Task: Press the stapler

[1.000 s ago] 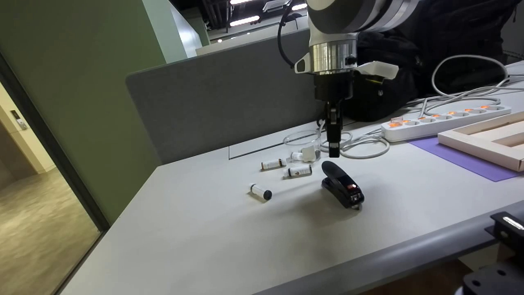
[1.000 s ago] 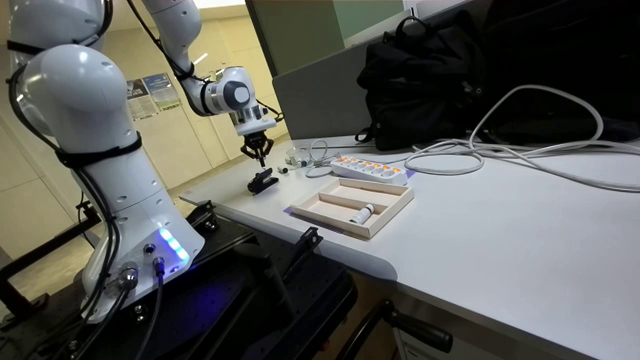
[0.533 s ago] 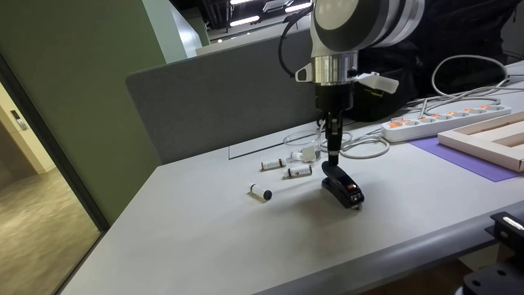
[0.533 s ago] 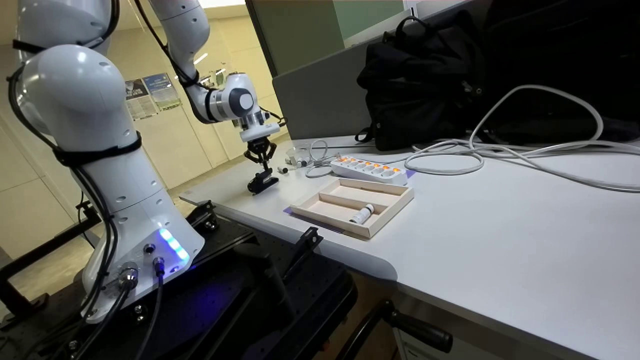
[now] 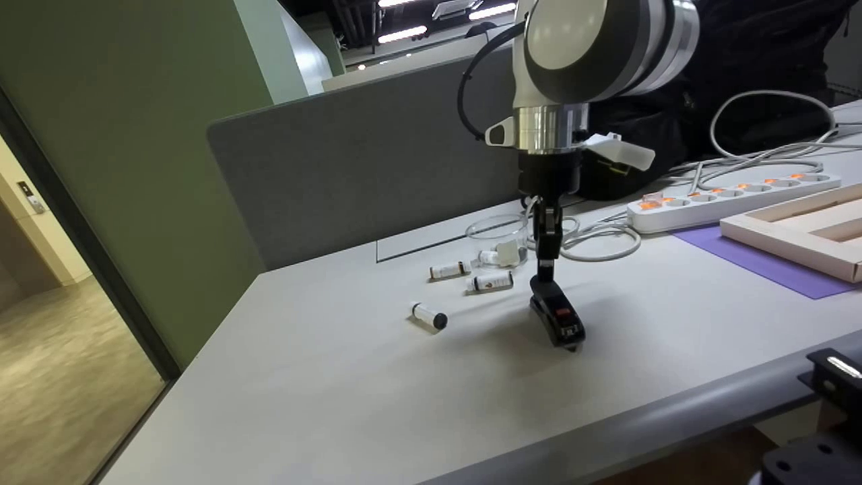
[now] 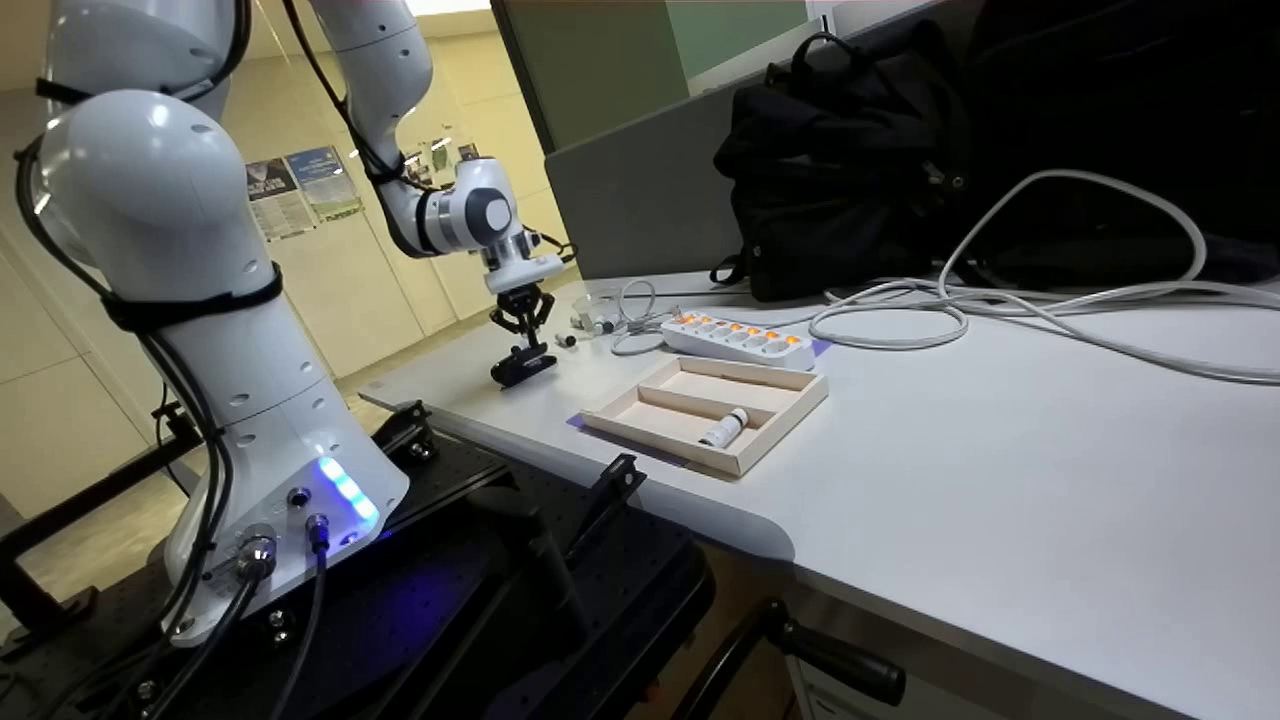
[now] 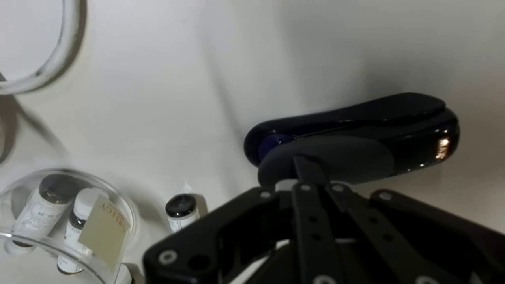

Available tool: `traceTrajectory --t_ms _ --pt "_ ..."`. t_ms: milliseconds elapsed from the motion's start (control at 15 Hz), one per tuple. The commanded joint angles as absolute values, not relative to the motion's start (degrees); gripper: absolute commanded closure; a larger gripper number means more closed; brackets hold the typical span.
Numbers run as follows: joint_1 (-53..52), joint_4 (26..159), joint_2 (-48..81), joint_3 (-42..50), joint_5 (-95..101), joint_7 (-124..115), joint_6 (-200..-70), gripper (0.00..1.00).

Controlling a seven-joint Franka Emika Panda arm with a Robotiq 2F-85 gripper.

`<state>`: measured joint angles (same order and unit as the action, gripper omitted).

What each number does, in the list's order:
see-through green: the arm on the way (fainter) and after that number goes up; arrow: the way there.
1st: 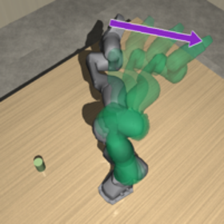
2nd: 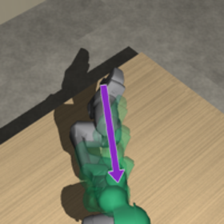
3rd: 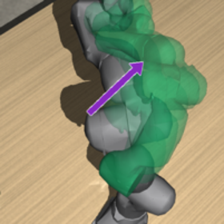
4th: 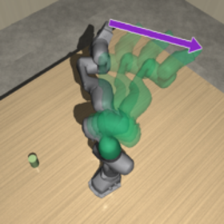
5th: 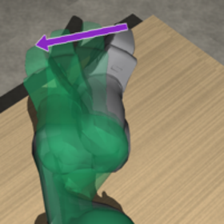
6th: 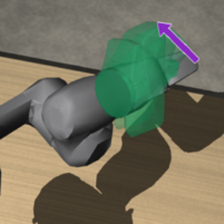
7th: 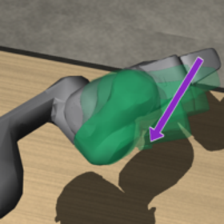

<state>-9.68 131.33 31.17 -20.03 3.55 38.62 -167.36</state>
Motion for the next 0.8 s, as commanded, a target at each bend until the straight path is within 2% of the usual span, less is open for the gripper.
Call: traceTrajectory --t_ms 0,400,733 --pt "-8.92 129.43 35.81 -20.57 5.63 35.96 -167.17 1.00" --pt "-7.13 128.59 36.85 -22.14 4.77 35.71 -167.80 1.00" --pt "2.09 131.00 26.17 -30.82 -0.49 36.40 -162.56 1.00"
